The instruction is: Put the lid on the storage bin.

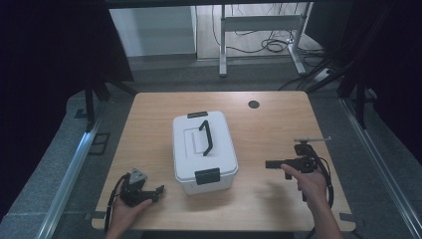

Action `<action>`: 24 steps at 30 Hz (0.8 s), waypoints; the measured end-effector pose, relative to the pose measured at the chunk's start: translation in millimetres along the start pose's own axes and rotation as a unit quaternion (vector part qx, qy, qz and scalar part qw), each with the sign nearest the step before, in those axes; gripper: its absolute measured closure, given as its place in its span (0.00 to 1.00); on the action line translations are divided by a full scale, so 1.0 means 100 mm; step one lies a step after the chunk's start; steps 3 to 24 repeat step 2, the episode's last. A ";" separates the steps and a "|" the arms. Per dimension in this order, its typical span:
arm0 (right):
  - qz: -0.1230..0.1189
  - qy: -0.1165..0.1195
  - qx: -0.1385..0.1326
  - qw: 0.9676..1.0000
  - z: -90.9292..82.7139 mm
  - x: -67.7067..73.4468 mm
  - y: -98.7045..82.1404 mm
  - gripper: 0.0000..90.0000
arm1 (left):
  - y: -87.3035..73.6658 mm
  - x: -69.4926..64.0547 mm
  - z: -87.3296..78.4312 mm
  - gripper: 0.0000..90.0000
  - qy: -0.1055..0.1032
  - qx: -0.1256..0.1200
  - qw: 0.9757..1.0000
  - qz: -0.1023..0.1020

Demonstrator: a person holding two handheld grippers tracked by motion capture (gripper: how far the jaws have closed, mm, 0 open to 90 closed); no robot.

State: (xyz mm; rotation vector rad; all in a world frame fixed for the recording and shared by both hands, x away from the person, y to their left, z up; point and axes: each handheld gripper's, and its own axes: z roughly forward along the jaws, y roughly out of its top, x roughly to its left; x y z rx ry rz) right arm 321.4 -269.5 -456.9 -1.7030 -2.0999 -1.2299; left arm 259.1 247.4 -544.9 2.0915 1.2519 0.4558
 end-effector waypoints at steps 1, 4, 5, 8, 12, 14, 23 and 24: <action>0.000 0.000 0.002 1.000 0.02 0.01 0.00 0.48 | 0.00 0.00 0.00 0.16 0.000 0.000 1.000 0.000; 0.000 0.000 0.002 1.000 0.02 0.01 0.00 0.48 | 0.00 0.00 0.00 0.16 0.000 0.000 1.000 0.000; 0.000 0.000 0.002 1.000 0.02 0.01 0.00 0.48 | 0.00 0.00 0.00 0.16 0.000 0.000 1.000 0.000; 0.000 0.000 0.002 1.000 0.02 0.01 0.00 0.48 | 0.00 0.00 0.00 0.16 0.000 0.000 1.000 0.000; 0.000 0.000 0.002 1.000 0.02 0.01 0.00 0.48 | 0.00 0.00 0.00 0.16 0.000 0.000 1.000 0.000; 0.000 0.000 0.002 1.000 0.02 0.01 0.00 0.48 | 0.00 0.00 0.00 0.16 0.000 0.000 1.000 0.000; 0.000 0.000 0.002 1.000 0.02 0.01 0.00 0.48 | 0.00 0.00 0.00 0.16 0.000 0.000 1.000 0.000; 0.000 0.000 0.002 1.000 0.02 0.01 0.00 0.48 | 0.00 0.00 0.00 0.16 0.000 0.000 1.000 0.000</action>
